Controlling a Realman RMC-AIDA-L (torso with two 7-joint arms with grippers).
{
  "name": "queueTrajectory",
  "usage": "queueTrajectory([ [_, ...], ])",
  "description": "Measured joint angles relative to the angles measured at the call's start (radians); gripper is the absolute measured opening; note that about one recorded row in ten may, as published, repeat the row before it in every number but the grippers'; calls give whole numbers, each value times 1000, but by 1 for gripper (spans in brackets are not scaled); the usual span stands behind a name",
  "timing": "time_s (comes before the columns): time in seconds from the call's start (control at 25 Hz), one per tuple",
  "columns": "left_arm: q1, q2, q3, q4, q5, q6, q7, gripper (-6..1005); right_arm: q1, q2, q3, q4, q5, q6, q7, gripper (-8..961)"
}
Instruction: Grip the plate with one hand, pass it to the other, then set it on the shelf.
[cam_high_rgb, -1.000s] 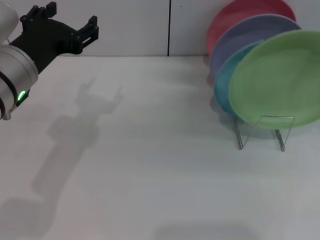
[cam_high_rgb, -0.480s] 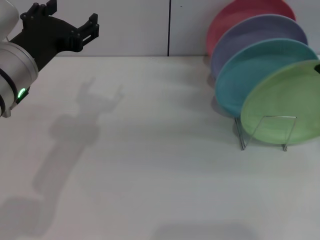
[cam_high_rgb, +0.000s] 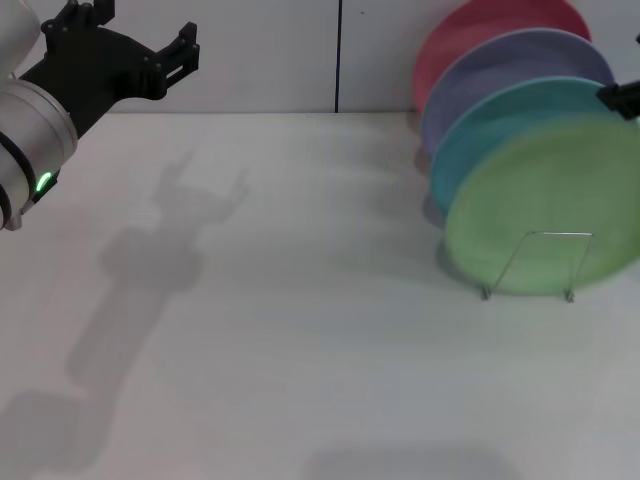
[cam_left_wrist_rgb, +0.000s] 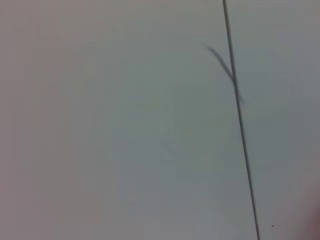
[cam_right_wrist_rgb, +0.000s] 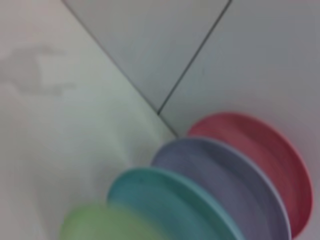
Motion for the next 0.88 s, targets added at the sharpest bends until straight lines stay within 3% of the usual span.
queueTrajectory([
  [0.32,-9,1,1,-10,7,0,4,859,-2,-4,142,-71,125,19,25,648],
  [0.4,-17,0,0,-10,8,0,4,859,-17,-5,240,-73,207,75,27,648],
  [0.44,-20,1,0,-10,9,3,5,859,-61,-5,359,-52,369,160,16,648],
  [0.48,-20,1,0,-10,9,3,5,859,-61,-5,359,-52,369,160,16,648],
  [0.56,-22,1,0,-3,11,11,6,860,-125,-3,550,50,637,237,-95,649],
  [0.6,-22,1,0,-3,11,11,6,860,-125,-3,550,50,637,237,-95,649],
  [0.64,-23,1,0,0,12,16,6,860,-159,-3,683,171,824,256,-220,649],
  [0.68,-23,1,0,0,12,16,6,860,-159,-3,683,171,824,256,-220,649],
  [0.8,-22,1,-1,4,15,33,6,859,-233,-7,806,404,1123,258,-464,648],
  [0.84,-8,0,-2,24,15,104,6,859,-305,-7,828,573,1335,232,-653,648],
  [0.88,-4,0,-1,36,15,126,6,859,-305,-7,828,573,1335,232,-653,648],
])
